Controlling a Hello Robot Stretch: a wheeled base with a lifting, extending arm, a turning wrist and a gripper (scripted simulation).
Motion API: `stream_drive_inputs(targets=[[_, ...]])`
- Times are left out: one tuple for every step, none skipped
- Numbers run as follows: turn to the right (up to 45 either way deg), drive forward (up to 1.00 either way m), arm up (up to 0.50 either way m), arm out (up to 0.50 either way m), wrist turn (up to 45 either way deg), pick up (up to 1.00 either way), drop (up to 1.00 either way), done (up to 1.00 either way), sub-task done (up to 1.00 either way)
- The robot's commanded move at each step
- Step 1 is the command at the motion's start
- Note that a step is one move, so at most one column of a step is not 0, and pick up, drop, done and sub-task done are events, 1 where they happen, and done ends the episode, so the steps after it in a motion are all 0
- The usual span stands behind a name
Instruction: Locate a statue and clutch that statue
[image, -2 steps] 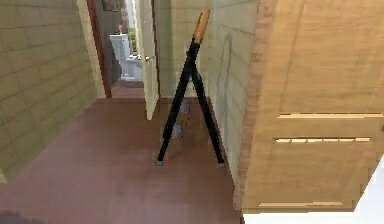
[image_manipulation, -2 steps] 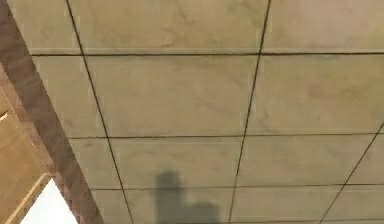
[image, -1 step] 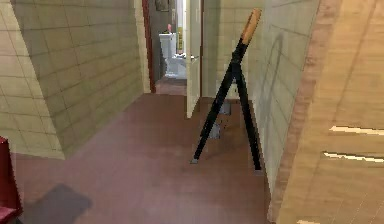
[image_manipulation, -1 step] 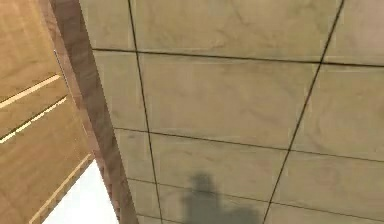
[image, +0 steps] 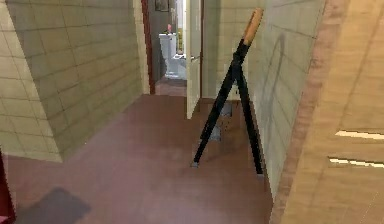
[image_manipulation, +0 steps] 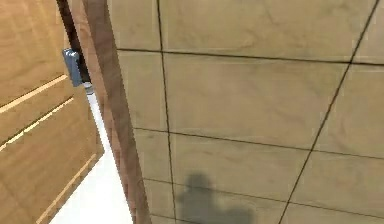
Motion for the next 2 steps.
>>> stream_drive_inputs(targets=[[-15.0, 0.0, 0.0, 0.0, 0.0, 0.0, 0.0, 0.0, 0.0], [0.0, 1.0, 0.0, 0.0, 0.0, 0.0, 0.0, 0.0, 0.0]])
